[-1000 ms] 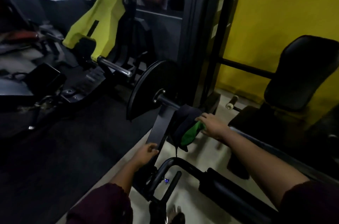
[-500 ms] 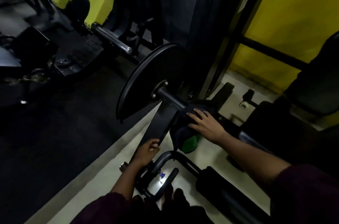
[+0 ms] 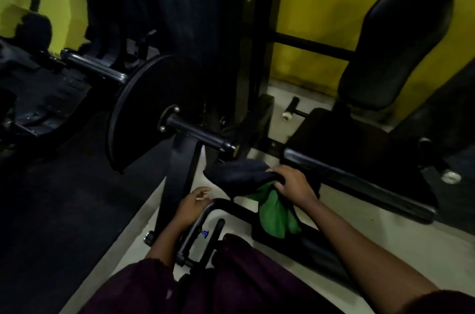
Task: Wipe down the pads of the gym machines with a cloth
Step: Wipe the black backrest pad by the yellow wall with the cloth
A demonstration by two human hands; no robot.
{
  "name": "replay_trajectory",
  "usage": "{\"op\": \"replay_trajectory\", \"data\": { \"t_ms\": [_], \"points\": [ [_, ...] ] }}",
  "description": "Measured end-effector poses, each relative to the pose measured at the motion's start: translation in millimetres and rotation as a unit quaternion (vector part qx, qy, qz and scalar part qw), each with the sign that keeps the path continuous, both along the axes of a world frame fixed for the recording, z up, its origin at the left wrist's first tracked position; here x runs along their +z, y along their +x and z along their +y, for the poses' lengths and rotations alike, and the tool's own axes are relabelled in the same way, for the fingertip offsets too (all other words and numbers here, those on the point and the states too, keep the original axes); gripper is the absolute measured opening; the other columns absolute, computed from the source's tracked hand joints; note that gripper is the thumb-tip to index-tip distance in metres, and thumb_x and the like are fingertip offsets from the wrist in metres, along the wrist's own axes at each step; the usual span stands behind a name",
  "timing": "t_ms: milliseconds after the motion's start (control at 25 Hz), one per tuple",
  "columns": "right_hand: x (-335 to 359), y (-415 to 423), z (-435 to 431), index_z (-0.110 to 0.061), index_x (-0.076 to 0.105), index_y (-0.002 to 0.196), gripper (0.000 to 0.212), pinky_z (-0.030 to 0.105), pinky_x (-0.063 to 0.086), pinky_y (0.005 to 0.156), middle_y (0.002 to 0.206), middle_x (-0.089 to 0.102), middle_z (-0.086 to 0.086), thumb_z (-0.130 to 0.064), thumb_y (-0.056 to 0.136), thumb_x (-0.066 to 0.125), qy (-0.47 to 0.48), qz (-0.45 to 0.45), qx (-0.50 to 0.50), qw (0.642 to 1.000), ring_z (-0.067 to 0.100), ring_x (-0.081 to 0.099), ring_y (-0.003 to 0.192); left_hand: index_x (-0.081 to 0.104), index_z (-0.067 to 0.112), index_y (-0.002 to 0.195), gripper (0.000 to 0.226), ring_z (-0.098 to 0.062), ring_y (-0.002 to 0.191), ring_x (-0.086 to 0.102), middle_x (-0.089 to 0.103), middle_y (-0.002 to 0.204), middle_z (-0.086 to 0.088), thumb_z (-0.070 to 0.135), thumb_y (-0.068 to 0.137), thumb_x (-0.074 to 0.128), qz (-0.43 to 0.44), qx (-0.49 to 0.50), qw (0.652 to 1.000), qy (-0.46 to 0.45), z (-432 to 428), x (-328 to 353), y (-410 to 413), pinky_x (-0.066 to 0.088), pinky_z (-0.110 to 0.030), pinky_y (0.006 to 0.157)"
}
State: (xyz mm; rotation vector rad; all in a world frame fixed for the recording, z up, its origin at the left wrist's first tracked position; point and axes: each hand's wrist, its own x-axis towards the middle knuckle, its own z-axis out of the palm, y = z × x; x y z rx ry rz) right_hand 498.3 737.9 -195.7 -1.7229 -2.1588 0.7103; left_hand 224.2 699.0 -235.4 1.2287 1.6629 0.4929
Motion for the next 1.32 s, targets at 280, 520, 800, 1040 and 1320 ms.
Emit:
{"op": "replay_trajectory", "data": {
  "t_ms": [280,520,800,1040,1320],
  "points": [
    [11,142,-161,-0.017,0.069,0.110,0.038,0.030,0.044,0.087,0.111,0.068,0.011,-0.005,0.075,0.063,-0.056,0.042,-0.194,0.979,0.028,0.062,0.103,0.053,0.007,0.122,0.030,-0.024,0.106,0.057,0.059,0.112,-0.009,0.013,0.093,0.053,0.023,-0.158,0.987,0.015,-88,-3,138,0.042,-0.025,0.080],
    [26,275,-321,-0.020,0.069,0.109,0.035,0.028,0.044,0.083,0.114,0.067,0.008,-0.008,0.077,0.065,-0.080,0.027,-0.387,0.918,0.027,0.062,0.104,0.054,0.003,0.122,0.033,-0.029,0.112,0.058,0.061,0.106,-0.012,0.011,0.090,0.057,0.008,-0.295,0.955,-0.026,-158,-12,274,0.043,-0.025,0.087],
    [24,389,-385,-0.027,0.070,0.106,0.036,0.028,0.048,0.086,0.110,0.069,0.002,-0.010,0.074,0.067,-0.093,0.054,-0.521,0.847,0.022,0.062,0.102,0.055,0.008,0.121,0.031,-0.011,0.101,0.055,0.060,0.115,-0.006,0.014,0.091,0.057,0.002,-0.452,0.892,-0.012,-168,-23,427,0.038,-0.012,0.078],
    [42,489,-311,-0.029,0.072,0.099,0.035,0.028,0.049,0.085,0.105,0.071,0.001,-0.006,0.072,0.068,-0.069,0.088,-0.505,0.856,0.020,0.064,0.099,0.054,0.009,0.118,0.029,-0.019,0.096,0.054,0.055,0.106,-0.008,0.003,0.089,0.056,-0.017,-0.393,0.919,0.006,-106,-19,533,0.039,-0.006,0.073],
    [80,557,-143,-0.022,0.070,0.107,0.031,0.008,0.035,0.070,0.106,0.071,0.002,-0.013,0.078,0.068,-0.065,0.068,-0.303,0.948,0.015,0.063,0.100,0.057,0.002,0.119,0.030,-0.019,0.100,0.055,0.060,0.106,-0.009,0.002,0.089,0.056,-0.044,-0.180,0.980,0.079,-26,14,572,0.042,-0.002,0.070]
  ]
}}
